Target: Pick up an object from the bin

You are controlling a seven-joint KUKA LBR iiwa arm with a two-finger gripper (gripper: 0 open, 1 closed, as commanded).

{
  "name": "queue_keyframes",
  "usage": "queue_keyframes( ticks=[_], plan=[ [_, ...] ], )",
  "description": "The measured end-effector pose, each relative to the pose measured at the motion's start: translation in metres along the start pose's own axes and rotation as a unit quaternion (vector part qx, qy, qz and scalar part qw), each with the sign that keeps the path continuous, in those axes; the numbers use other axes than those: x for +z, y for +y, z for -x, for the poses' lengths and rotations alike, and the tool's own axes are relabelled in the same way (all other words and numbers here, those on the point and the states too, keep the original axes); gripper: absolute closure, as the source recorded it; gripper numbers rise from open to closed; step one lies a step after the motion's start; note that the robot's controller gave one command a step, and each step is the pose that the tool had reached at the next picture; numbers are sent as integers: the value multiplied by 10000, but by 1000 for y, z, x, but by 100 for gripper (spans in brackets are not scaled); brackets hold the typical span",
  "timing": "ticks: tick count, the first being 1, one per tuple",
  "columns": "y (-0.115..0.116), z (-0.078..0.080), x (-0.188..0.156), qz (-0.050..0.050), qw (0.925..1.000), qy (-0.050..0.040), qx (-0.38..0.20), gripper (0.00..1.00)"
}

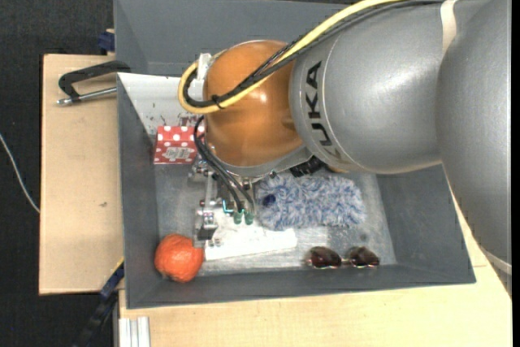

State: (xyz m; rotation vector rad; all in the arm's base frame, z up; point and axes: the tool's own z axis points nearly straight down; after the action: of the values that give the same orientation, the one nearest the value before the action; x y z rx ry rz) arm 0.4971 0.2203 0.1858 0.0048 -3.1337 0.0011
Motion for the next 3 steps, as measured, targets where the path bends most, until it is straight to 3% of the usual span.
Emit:
queue_keyframes(
  ticks=[1,2,3],
  plan=[
    [-1,2,-4,11,10000,-39,13,0],
    [2,1,14,9,9971,-63,-752,0],
    [1,-1,48,-2,9869,-26,-1610,0]
  ],
)
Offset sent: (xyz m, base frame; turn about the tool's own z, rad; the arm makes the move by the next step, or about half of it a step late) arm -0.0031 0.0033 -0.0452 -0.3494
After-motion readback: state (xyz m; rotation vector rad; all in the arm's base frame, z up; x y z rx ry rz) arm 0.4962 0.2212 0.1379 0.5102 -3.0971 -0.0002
